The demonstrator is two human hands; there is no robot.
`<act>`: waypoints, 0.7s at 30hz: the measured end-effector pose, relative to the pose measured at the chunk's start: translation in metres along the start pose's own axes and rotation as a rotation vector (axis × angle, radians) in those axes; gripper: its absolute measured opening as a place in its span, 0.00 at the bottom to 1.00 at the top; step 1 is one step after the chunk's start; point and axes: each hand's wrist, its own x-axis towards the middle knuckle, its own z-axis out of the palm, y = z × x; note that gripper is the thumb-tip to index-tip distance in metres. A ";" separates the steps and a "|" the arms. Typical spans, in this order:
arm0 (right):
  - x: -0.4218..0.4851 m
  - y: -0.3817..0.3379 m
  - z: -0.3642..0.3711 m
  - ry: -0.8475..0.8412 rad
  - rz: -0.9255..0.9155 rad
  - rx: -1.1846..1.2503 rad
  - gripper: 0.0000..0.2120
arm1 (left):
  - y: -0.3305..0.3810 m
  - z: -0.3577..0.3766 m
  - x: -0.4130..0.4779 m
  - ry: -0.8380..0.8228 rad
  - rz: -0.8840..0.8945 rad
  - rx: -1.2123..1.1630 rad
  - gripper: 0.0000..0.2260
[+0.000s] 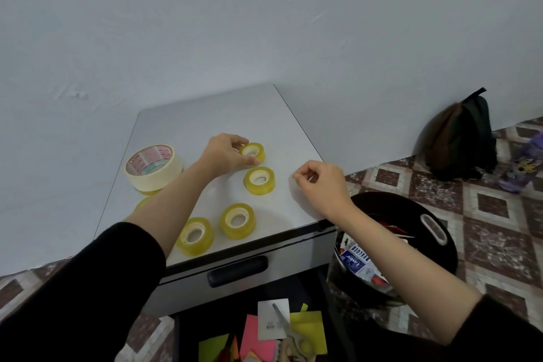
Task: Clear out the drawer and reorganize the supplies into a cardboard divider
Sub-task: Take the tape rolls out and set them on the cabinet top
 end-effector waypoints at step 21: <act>-0.031 -0.028 -0.016 -0.037 -0.020 -0.059 0.06 | 0.000 -0.036 -0.079 0.125 0.035 -0.144 0.13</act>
